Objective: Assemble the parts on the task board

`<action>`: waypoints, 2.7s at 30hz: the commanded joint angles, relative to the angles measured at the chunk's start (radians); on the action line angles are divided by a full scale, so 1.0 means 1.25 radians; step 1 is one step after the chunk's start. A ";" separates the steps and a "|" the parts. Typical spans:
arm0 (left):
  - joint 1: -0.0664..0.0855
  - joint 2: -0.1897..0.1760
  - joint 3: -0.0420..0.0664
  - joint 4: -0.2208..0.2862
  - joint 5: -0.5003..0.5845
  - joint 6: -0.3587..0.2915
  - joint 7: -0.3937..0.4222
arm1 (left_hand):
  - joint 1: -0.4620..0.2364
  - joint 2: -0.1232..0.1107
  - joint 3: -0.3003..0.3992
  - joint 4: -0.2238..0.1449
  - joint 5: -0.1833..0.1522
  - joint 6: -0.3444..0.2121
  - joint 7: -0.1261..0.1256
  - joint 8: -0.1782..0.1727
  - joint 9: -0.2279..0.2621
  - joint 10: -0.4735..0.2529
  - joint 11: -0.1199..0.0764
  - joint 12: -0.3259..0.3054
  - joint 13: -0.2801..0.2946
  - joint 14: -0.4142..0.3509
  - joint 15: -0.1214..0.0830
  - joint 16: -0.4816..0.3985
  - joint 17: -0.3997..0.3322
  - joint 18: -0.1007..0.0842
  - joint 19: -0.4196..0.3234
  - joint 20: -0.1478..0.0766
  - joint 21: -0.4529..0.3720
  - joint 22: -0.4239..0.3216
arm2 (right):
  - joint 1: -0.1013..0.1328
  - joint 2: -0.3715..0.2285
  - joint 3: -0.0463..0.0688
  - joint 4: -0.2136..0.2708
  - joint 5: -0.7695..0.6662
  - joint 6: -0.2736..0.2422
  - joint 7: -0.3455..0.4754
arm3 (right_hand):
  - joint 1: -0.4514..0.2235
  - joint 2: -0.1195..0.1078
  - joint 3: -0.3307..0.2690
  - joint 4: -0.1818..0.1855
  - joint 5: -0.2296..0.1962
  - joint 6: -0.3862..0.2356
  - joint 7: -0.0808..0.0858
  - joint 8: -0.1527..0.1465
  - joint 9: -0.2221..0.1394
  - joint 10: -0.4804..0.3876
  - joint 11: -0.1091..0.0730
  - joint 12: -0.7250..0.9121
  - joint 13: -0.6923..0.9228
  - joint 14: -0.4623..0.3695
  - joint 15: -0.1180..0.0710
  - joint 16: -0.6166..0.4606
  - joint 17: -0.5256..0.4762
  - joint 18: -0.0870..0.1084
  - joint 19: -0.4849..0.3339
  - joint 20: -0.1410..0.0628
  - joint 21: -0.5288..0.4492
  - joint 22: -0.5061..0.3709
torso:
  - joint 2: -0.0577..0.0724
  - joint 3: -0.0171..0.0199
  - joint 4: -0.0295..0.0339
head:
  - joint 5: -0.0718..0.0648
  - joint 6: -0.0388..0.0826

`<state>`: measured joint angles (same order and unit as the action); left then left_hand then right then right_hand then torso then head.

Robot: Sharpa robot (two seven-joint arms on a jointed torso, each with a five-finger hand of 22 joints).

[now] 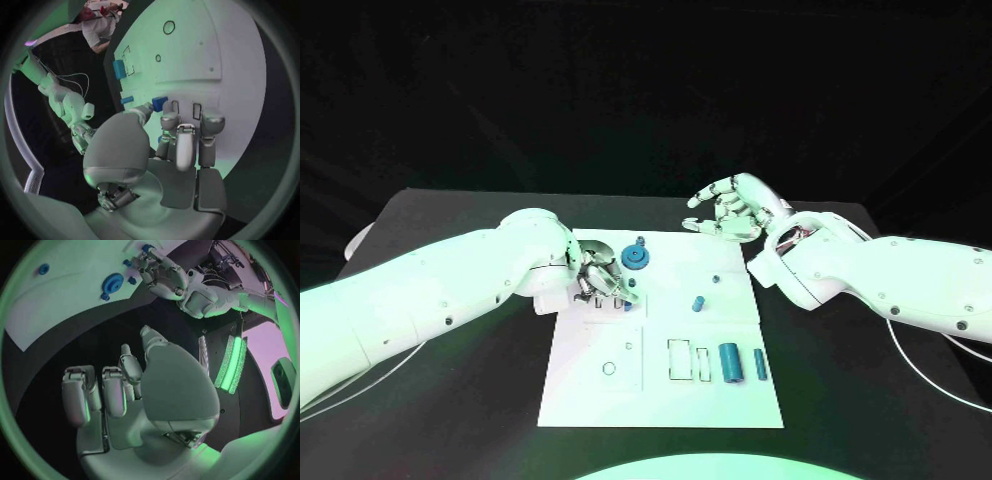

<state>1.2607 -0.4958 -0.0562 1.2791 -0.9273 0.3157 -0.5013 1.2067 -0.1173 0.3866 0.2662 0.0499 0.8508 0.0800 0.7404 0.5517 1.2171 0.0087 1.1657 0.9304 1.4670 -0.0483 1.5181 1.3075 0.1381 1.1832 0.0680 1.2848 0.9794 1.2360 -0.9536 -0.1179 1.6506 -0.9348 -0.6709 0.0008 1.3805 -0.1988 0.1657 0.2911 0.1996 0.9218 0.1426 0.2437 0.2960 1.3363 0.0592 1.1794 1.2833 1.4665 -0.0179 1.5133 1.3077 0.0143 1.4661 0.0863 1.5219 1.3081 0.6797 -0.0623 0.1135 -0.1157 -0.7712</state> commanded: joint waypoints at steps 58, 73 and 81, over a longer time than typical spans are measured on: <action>0.001 -0.081 0.005 0.076 -0.011 -0.123 0.056 | -0.070 -0.069 0.400 -0.249 0.364 0.062 -0.012 -0.050 0.063 0.066 -0.018 -0.014 0.007 0.072 -0.017 0.026 0.173 -0.024 0.048 -0.020 0.067 0.083 | -0.002 -0.010 0.000 0.003 0.000 0.010 0.000 | -0.010 0.004 -0.002 0.000 -0.003 -0.004 0.000 -0.002 -0.002 -0.002 -0.001 -0.003 -0.002 0.064 0.002 -0.004 0.140 -0.002 0.066 0.003 -0.002 0.191 | 0.000 0.0006 0.0012 | -0.001 -0.004; 0.001 -0.072 0.000 0.086 -0.073 -0.116 0.035 | -0.070 -0.072 0.400 -0.251 0.376 0.068 -0.014 -0.052 0.064 0.072 -0.020 -0.012 0.012 0.073 -0.019 0.028 0.177 -0.026 0.056 -0.022 0.073 0.093 | -0.003 -0.009 0.000 0.000 0.001 0.010 -0.003 | -0.010 0.004 -0.002 0.000 -0.003 -0.004 0.000 -0.002 -0.002 -0.002 -0.001 -0.003 -0.002 0.064 0.002 -0.004 0.140 -0.002 0.066 0.003 -0.002 0.191 | 0.000 0.0018 0.0001 | 0.002 -0.009; 0.000 -0.064 -0.003 0.083 -0.112 -0.099 0.021 | -0.069 -0.073 0.400 -0.252 0.378 0.069 -0.015 -0.053 0.064 0.073 -0.020 -0.013 0.011 0.074 -0.020 0.029 0.179 -0.027 0.057 -0.022 0.073 0.094 | -0.003 -0.009 0.000 0.000 0.001 0.011 -0.003 | -0.010 0.004 -0.002 0.000 -0.003 -0.004 0.000 -0.002 -0.002 -0.002 -0.001 -0.003 -0.002 0.064 0.002 -0.004 0.140 -0.002 0.066 0.003 -0.002 0.191 | 0.000 0.0016 -0.0003 | 0.001 -0.012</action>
<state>1.2613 -0.5783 -0.0603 1.3820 -1.0227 0.1731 -0.4638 1.1114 -0.2098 0.6606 0.1818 0.5151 0.9214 0.0708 0.6792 0.6325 1.3032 -0.0157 1.1444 0.9440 1.4650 -0.0677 1.5479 1.3074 0.1228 1.2475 0.0432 1.3700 1.0966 1.2326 -0.9650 -0.1182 1.6497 -0.9314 -0.6681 -0.0064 1.3765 -0.1948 0.1657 0.2911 0.1996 0.9218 0.1425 0.2436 0.2946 1.3364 0.0592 1.1794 1.2818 1.4665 -0.0179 1.5133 1.3076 0.0143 1.4661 0.0863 1.5220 1.3080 0.6798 -0.0604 0.1132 -0.1135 -0.7851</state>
